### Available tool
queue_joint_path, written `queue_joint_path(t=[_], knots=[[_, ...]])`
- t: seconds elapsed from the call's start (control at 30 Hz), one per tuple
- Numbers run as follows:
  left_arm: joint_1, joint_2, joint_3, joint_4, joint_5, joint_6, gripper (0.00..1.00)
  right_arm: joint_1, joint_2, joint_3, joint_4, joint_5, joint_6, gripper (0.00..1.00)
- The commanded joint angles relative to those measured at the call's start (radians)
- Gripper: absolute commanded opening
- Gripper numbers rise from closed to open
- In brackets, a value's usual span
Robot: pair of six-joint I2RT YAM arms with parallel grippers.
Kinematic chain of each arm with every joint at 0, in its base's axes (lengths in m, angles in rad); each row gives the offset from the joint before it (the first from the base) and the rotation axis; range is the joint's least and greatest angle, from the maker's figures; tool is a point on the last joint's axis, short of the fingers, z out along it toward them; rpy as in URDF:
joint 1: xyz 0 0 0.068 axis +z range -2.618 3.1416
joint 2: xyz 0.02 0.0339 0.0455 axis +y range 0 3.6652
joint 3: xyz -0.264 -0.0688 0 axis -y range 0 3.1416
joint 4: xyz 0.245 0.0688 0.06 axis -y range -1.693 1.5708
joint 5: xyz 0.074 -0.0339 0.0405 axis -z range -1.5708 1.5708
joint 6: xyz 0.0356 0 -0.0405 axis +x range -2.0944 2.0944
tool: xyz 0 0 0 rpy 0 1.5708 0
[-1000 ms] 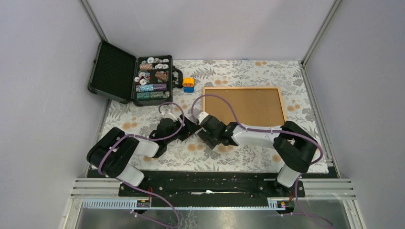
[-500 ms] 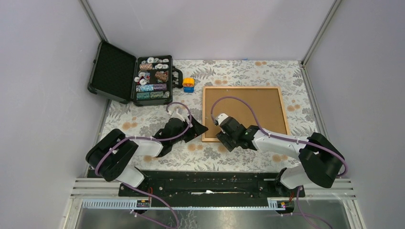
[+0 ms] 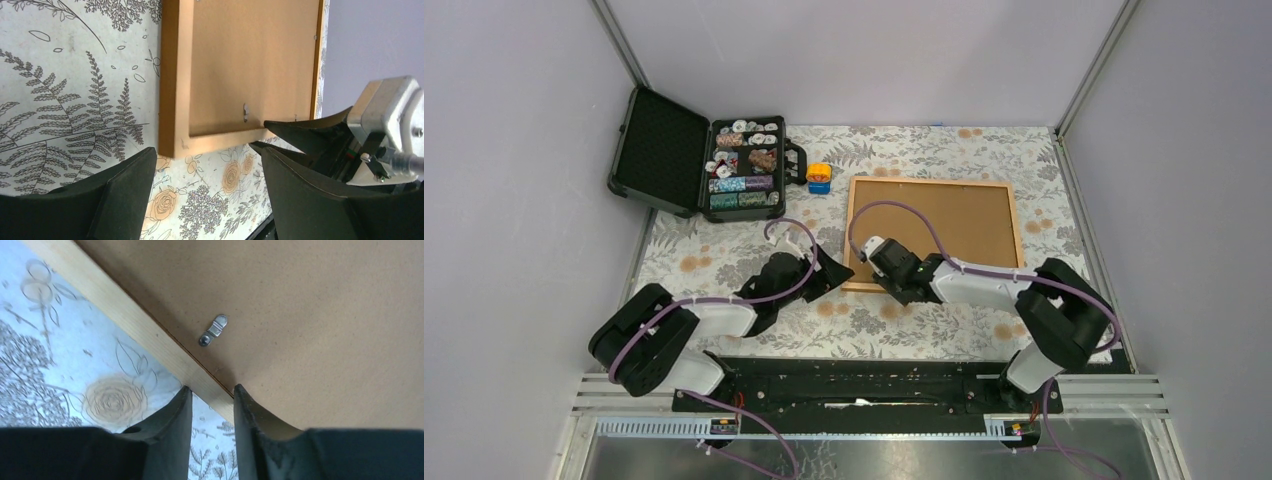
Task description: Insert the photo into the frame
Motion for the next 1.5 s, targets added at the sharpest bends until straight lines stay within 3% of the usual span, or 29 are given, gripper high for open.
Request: queue_joint_path(t=[0.0, 0.1, 0.2, 0.23, 0.27, 0.43, 0.53, 0.63, 0.8, 1.03, 1.23, 1.47], knots=[[0.001, -0.047, -0.021, 0.028, -0.027, 0.000, 0.82, 0.000, 0.099, 0.105, 0.017, -0.035, 0.061, 0.31], [0.003, -0.049, -0.023, 0.026, -0.038, -0.002, 0.82, -0.010, 0.187, 0.191, 0.021, -0.054, 0.150, 0.21], [0.004, -0.056, -0.032, 0.031, -0.049, -0.009, 0.82, -0.019, 0.295, 0.329, -0.042, -0.048, 0.303, 0.00], [0.007, -0.057, -0.037, 0.033, -0.053, -0.012, 0.82, -0.018, 0.322, 0.370, -0.061, -0.073, 0.347, 0.00], [0.010, -0.059, -0.043, 0.040, -0.054, -0.017, 0.82, -0.018, 0.339, 0.392, -0.064, -0.098, 0.387, 0.03], [0.023, -0.050, -0.045, 0.049, -0.043, -0.021, 0.82, -0.020, 0.293, 0.405, -0.049, -0.042, 0.508, 0.51], [0.026, -0.028, -0.032, 0.049, -0.028, -0.017, 0.82, -0.027, 0.237, 0.398, -0.109, -0.011, 0.473, 0.63], [0.027, -0.009, -0.022, 0.053, -0.019, -0.017, 0.82, -0.029, 0.186, 0.377, -0.209, -0.017, 0.444, 0.66], [0.029, 0.005, -0.018, 0.069, -0.017, -0.020, 0.82, -0.022, 0.064, 0.197, -0.212, -0.134, 0.500, 0.67], [0.029, 0.046, 0.027, 0.042, 0.021, 0.004, 0.82, 0.065, -0.027, 0.089, -0.231, -0.080, 0.604, 0.65], [0.029, 0.252, 0.244, -0.117, 0.139, 0.028, 0.79, 0.088, -0.106, 0.006, -0.271, -0.039, 0.665, 0.65], [0.029, 0.419, 0.461, -0.150, 0.163, 0.029, 0.79, 0.088, -0.272, -0.098, -0.272, -0.047, 0.736, 0.66]])
